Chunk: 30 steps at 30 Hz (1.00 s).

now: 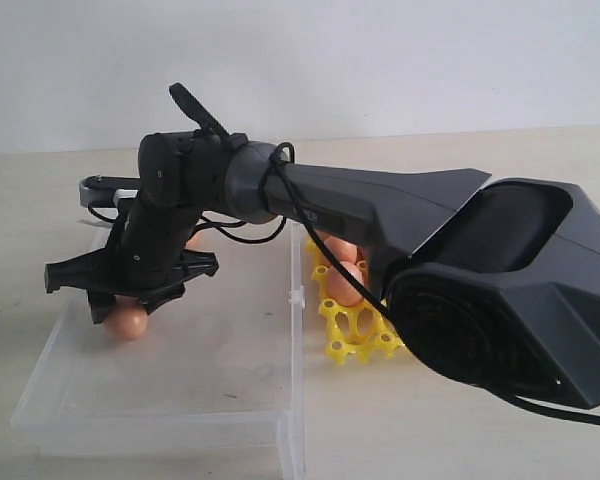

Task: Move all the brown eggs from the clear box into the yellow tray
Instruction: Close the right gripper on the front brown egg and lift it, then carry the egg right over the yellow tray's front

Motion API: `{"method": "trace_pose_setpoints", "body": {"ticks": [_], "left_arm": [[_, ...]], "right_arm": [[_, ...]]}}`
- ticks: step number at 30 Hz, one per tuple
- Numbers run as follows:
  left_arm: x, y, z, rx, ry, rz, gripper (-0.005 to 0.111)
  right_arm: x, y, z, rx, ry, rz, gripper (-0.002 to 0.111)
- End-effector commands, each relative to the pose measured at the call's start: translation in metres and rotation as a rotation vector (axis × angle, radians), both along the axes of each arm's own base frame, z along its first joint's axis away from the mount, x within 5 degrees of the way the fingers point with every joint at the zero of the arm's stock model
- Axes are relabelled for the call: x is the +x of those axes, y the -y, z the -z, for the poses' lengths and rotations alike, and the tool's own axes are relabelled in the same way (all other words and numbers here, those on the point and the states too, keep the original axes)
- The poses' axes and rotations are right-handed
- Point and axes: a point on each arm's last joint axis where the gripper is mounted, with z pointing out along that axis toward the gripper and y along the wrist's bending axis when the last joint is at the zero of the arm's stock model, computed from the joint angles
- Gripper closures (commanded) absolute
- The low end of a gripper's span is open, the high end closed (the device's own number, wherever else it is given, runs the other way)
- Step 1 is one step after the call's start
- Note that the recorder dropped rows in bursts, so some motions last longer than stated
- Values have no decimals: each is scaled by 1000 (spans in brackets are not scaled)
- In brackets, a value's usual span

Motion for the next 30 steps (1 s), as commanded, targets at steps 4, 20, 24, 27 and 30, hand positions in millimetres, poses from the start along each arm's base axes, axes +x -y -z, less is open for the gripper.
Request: {"method": "trace_pose_setpoints", "body": {"ticks": [4, 20, 24, 27, 30], "left_arm": [[0, 0, -2, -9, 16, 5, 107], [0, 0, -2, -9, 16, 5, 107], [0, 0, -2, -9, 16, 5, 107], [0, 0, -2, -9, 16, 5, 107], [0, 0, -2, -9, 16, 5, 107]], "right_arm": [[-2, -1, -42, 4, 175, -124, 108], [-41, 46, -91, 190, 563, -87, 108], [-58, 80, -91, 208, 652, -54, 108], [-73, 107, -92, 211, 721, -23, 108], [-87, 134, -89, 165, 829, -26, 108]]}}
